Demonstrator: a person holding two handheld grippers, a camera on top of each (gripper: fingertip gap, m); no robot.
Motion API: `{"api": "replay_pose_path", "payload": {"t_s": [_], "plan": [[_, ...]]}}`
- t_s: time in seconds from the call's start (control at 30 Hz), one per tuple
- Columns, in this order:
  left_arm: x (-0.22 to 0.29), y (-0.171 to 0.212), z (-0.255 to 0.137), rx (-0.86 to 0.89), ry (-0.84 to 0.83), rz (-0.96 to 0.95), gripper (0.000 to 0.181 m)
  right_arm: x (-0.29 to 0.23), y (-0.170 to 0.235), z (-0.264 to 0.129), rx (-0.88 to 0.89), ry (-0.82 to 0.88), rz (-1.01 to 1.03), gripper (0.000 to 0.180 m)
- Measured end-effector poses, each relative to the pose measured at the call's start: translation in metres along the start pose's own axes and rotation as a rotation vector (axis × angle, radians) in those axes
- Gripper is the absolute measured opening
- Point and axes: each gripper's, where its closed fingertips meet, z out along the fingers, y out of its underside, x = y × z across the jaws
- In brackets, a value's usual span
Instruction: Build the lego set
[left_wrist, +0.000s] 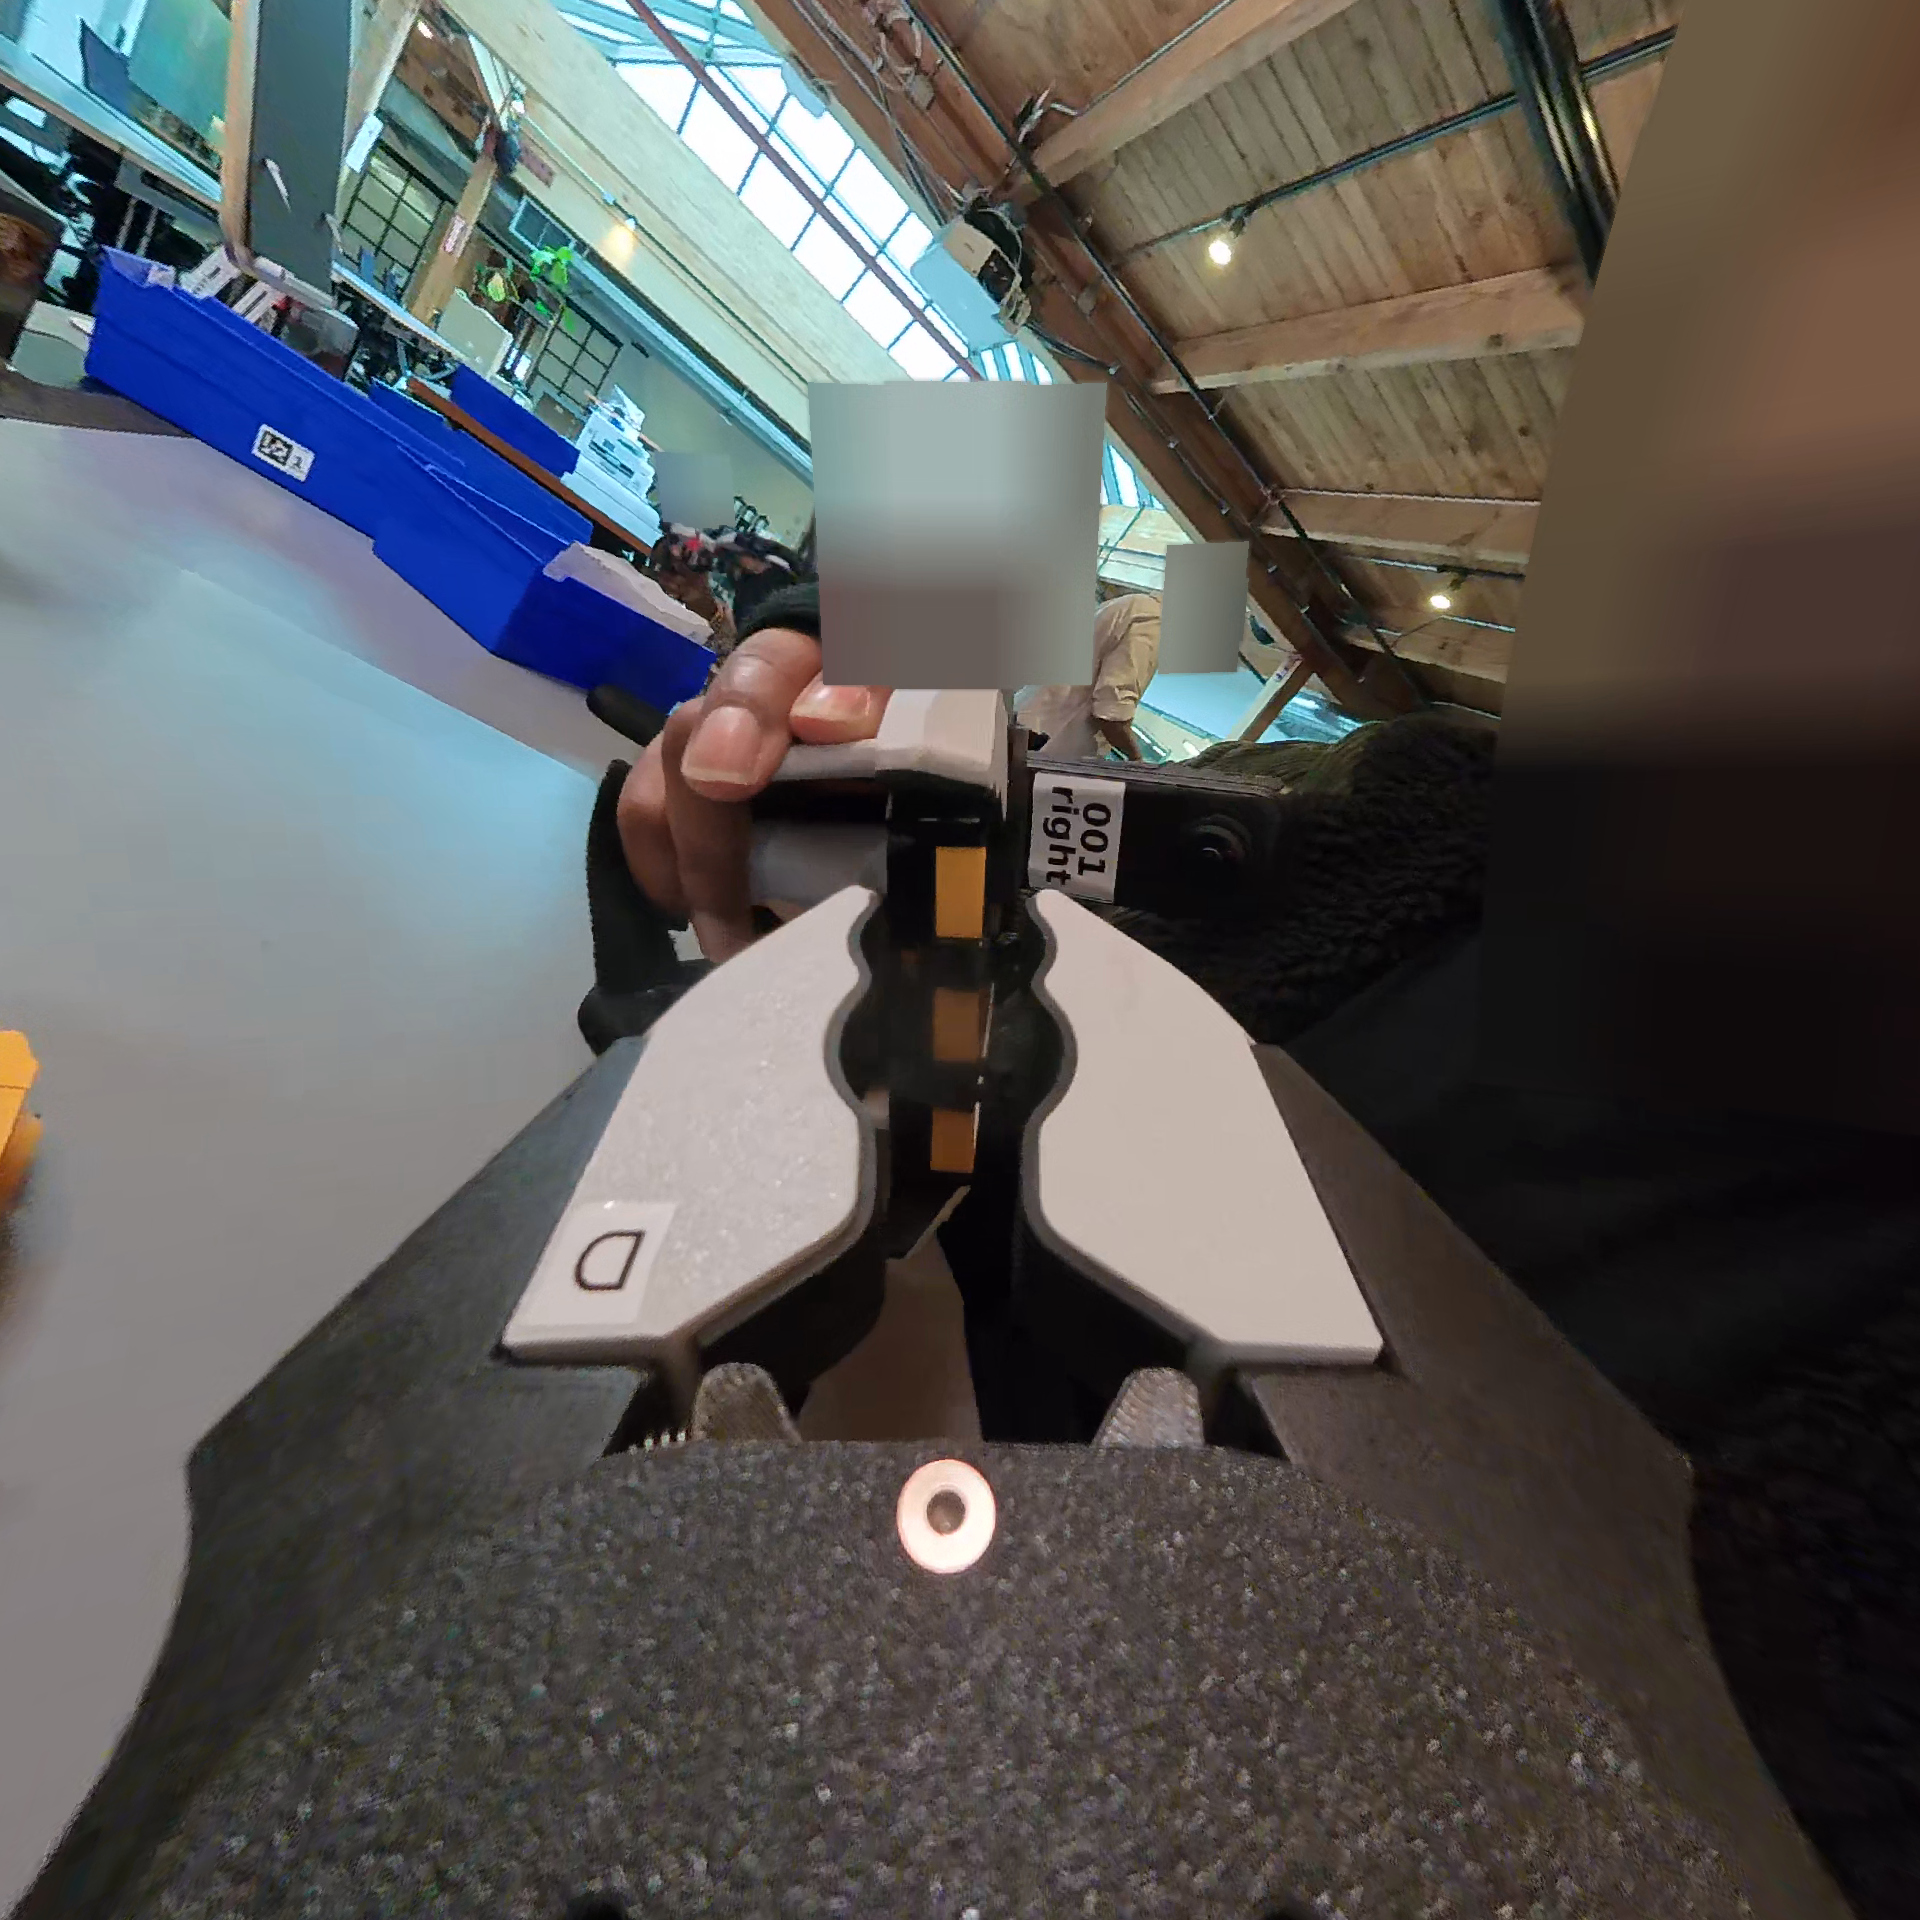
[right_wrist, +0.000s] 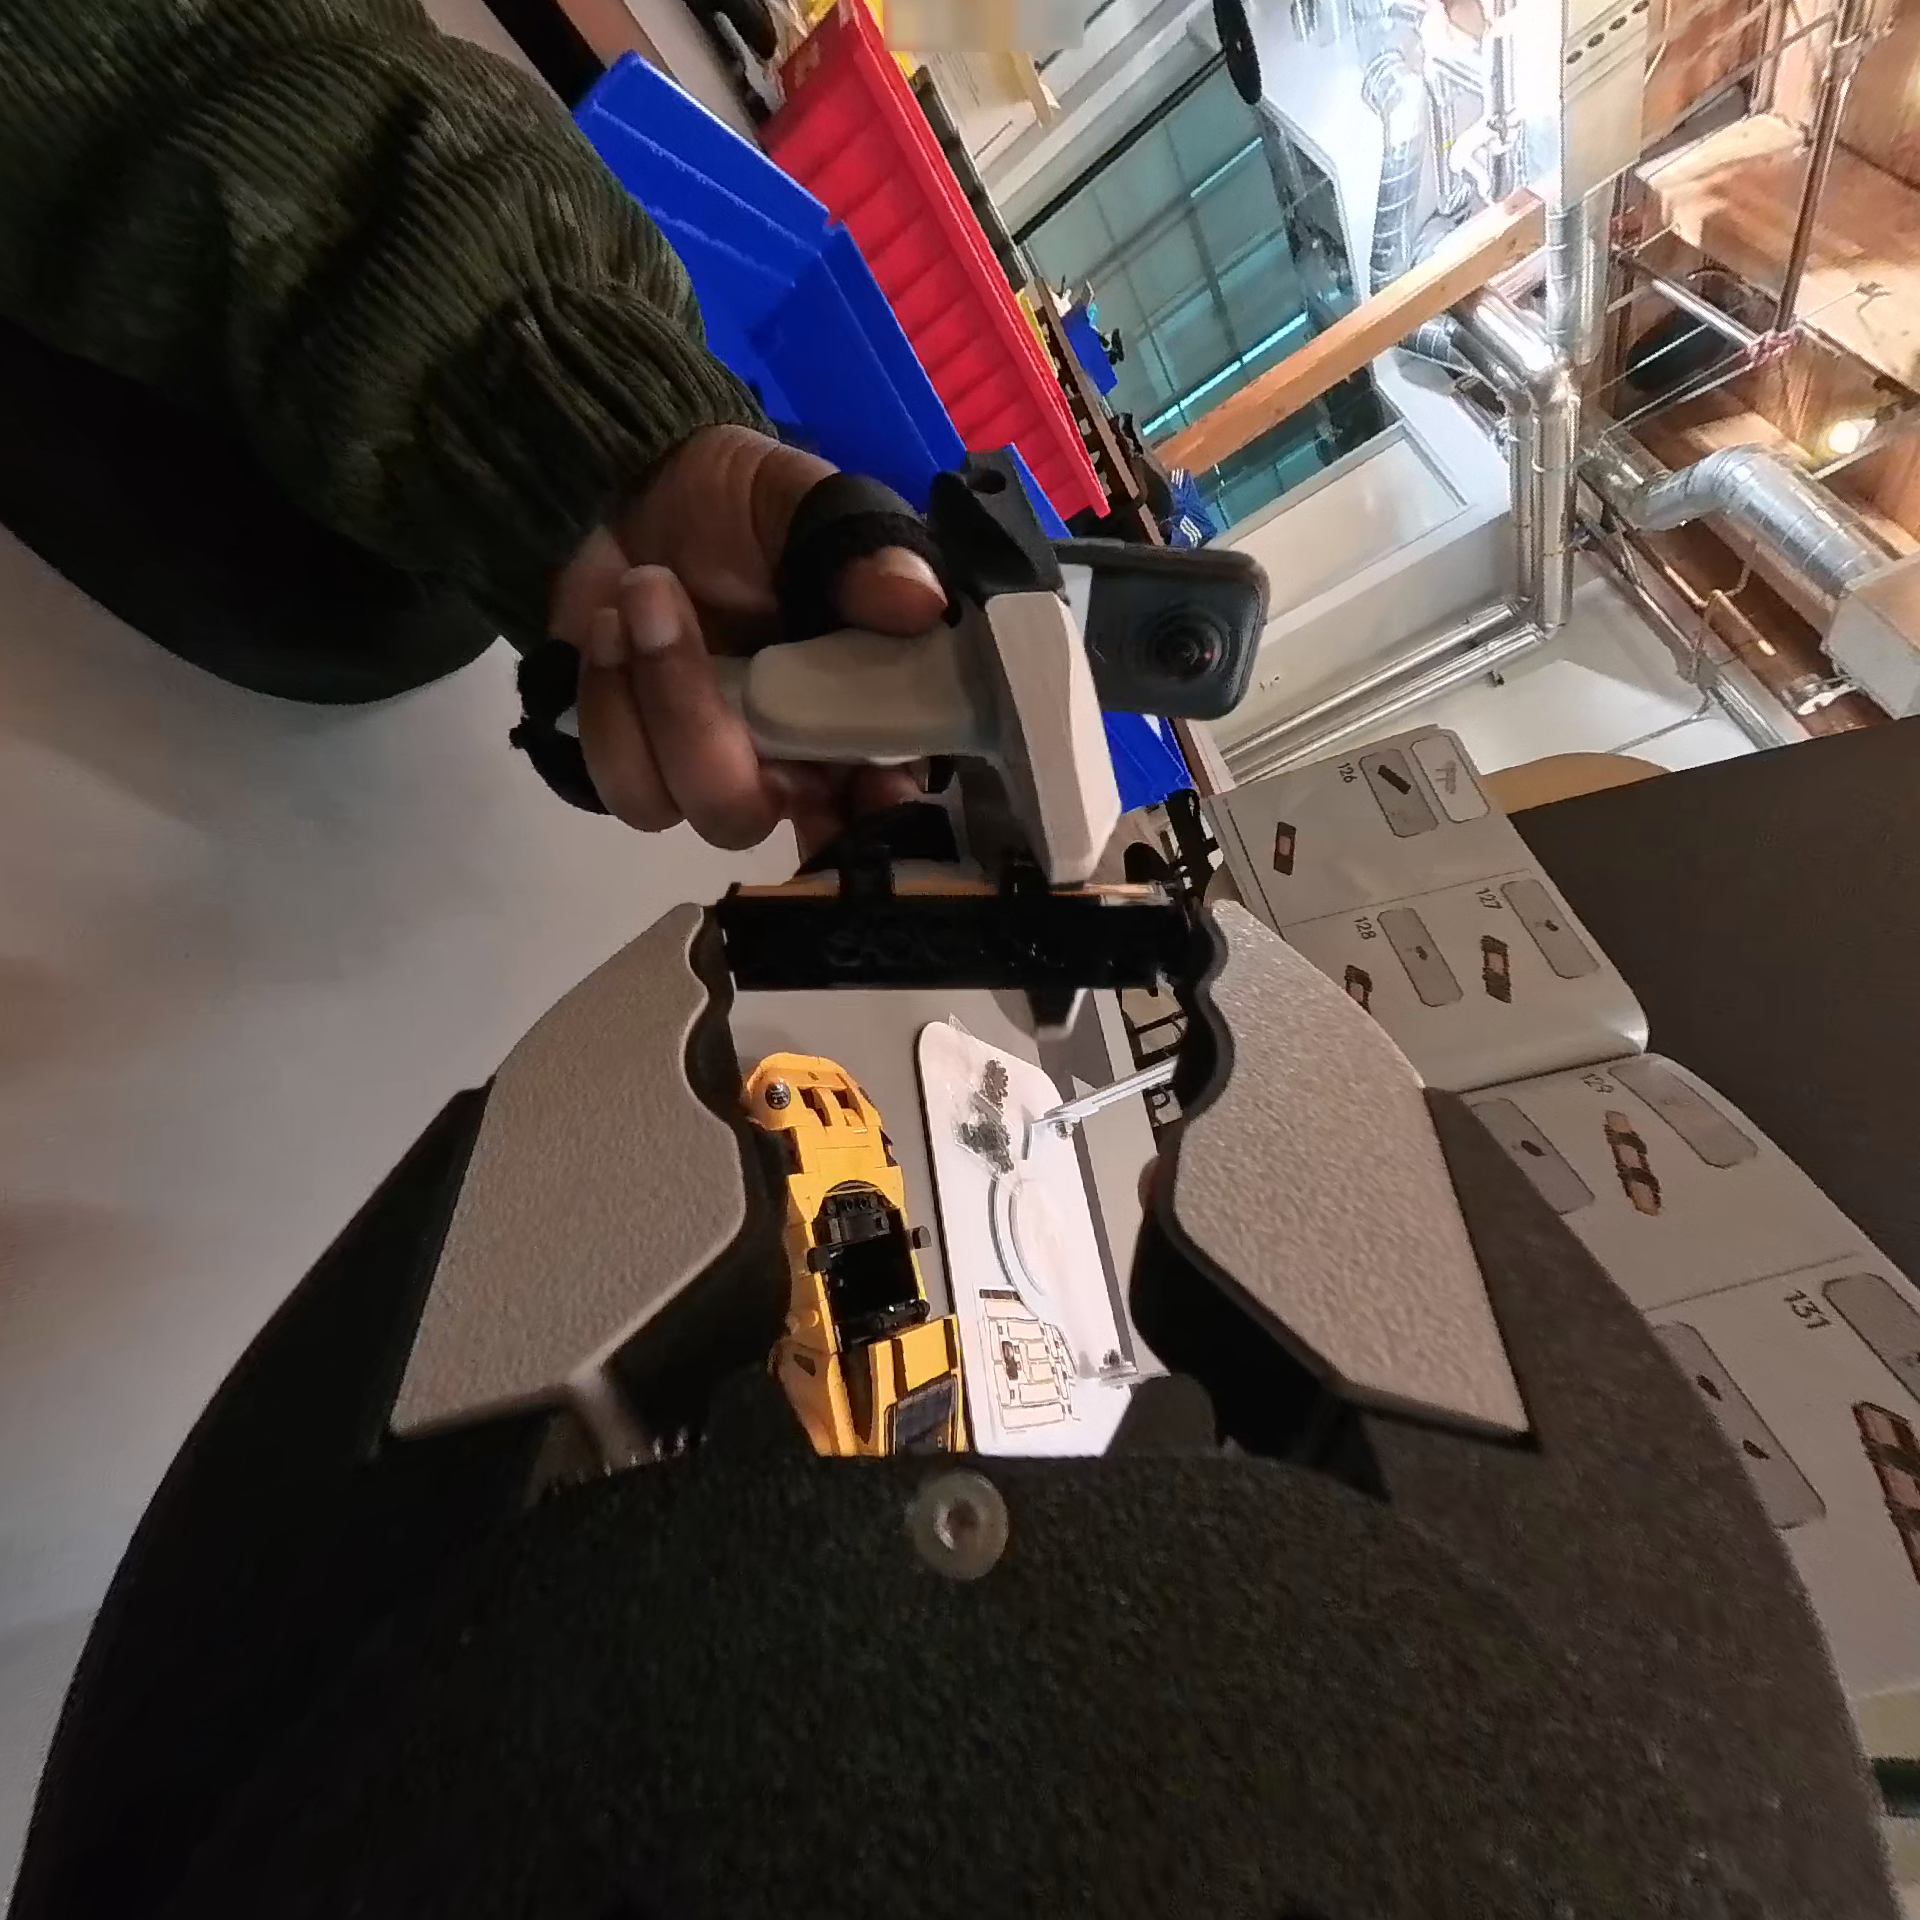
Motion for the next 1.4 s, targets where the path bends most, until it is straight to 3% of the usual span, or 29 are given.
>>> {"api": "replay_pose_path", "payload": {"t_s": [1.4], "plan": [[-0.0004, -0.0059, -0.0025, 0.004, -0.058, 0.042, 0.024, 0.0062, -0.0047, 0.0015, 0.047, 0.014, 0.106, 0.084]]}}
